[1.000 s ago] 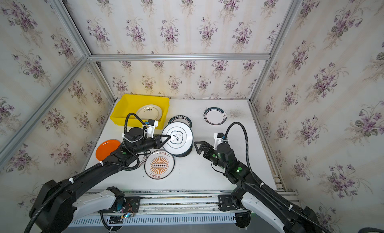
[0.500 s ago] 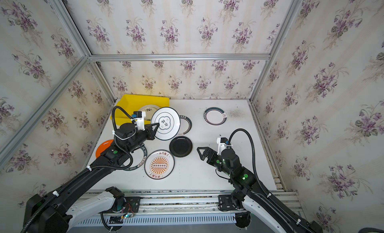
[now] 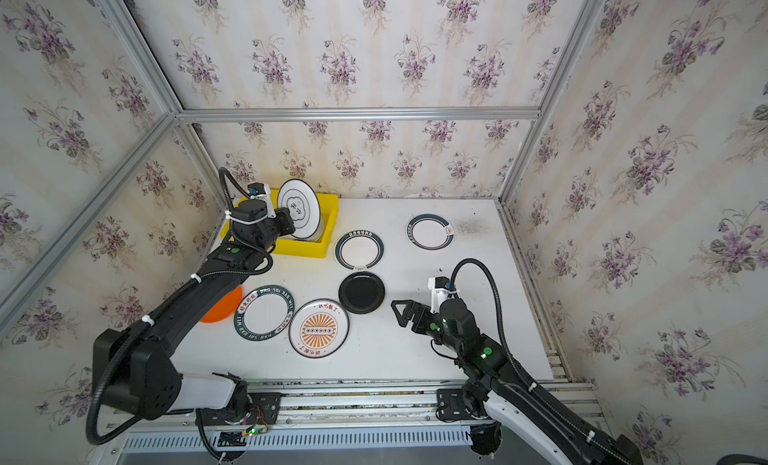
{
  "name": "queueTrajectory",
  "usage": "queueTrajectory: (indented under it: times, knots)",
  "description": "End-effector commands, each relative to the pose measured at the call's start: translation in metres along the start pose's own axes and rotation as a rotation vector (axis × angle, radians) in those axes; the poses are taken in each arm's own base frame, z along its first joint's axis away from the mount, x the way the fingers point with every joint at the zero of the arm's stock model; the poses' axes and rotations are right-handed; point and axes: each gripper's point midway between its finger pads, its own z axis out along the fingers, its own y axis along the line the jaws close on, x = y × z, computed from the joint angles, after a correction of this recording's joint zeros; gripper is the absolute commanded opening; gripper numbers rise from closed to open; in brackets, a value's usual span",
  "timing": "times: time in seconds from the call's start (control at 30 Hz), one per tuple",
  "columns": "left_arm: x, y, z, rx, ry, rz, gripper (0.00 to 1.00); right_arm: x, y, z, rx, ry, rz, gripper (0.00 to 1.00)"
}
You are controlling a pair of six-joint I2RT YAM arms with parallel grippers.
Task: Place the plates into the plastic bin on the countertop
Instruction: 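Carry the plate with the left gripper into the yellow bin while the right gripper withdraws, then lower the plate onto the stacked cream plates and open the left gripper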
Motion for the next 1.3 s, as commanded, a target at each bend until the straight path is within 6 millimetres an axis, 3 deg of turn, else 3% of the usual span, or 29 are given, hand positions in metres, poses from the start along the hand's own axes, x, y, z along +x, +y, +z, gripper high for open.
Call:
queueTrajectory:
  times: [0.0, 0.17, 0.3, 0.43, 0.57, 0.77, 0.93, 1.13, 1.27]
  knots:
    - [-0.011, 0.019, 0.026, -0.073, 0.0, 0.007, 0.0, 0.0, -0.006, -0.003, 0.021, -0.017, -0.042, 1.0]
    - [0.0, 0.034, 0.082, -0.027, 0.154, -0.07, 0.0, -0.006, -0.013, -0.007, 0.037, -0.072, -0.082, 1.0]
    - [0.009, 0.042, 0.107, -0.049, 0.191, -0.065, 0.0, -0.007, -0.016, -0.012, 0.068, -0.076, -0.152, 1.0]
    - [0.015, 0.036, 0.126, -0.007, 0.243, -0.09, 0.0, -0.01, -0.023, -0.017, 0.115, -0.086, -0.315, 1.0]
    - [0.014, 0.032, 0.133, 0.017, 0.262, -0.098, 0.0, -0.013, -0.031, -0.019, 0.161, -0.104, -0.421, 1.0]
    - [0.019, 0.035, 0.139, 0.012, 0.28, -0.103, 0.0, -0.006, -0.037, -0.014, 0.132, -0.113, -0.371, 1.0]
    - [0.031, 0.034, 0.151, 0.026, 0.321, -0.13, 0.0, -0.001, -0.044, -0.014, 0.138, -0.114, -0.343, 1.0]
    - [0.04, 0.046, 0.153, -0.027, 0.342, -0.072, 0.0, -0.006, -0.043, -0.018, 0.141, -0.144, -0.337, 1.0]
    - [0.057, 0.052, 0.156, -0.049, 0.381, -0.07, 0.02, -0.008, -0.045, -0.017, 0.154, -0.148, -0.35, 1.0]
